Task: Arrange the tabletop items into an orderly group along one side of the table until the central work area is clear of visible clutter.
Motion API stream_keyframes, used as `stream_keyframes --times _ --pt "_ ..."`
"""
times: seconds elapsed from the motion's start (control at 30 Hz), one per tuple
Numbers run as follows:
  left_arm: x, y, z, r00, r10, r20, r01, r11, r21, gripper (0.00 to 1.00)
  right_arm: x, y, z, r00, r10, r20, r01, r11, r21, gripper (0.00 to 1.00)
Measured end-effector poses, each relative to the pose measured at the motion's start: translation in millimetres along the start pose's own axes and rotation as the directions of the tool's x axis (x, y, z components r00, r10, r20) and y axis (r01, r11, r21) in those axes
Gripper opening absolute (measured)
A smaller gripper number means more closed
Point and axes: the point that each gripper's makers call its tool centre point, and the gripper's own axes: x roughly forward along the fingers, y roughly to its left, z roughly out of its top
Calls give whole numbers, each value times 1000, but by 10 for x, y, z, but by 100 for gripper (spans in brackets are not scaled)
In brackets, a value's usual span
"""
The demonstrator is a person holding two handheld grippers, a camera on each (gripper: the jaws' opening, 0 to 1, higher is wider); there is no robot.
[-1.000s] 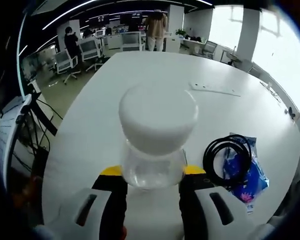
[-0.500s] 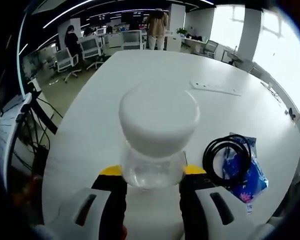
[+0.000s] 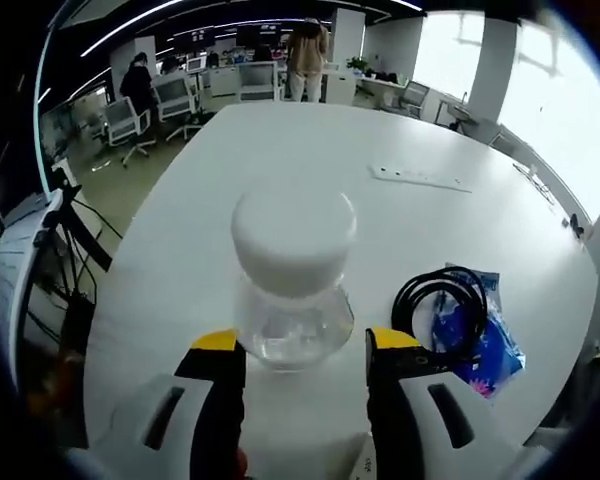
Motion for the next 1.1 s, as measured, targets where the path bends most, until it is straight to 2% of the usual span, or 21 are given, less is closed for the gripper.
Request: stream_keyframes --times 0.5,0.87,1.1 --pt "-317 39 -225 1000 -4 10 4 1000 1 46 14 79 -34 1000 21 16 -21 1000 6 66" --pt "-495 100 -503 1000 -3 3 3 1000 7 47 51 178 -68 999 45 18 -45 999 -5 66" --pt "-639 172 -739 1000 -10 -11 9 1000 -7 47 122 313 -154 997 83 -11 -83 996 -33 66"
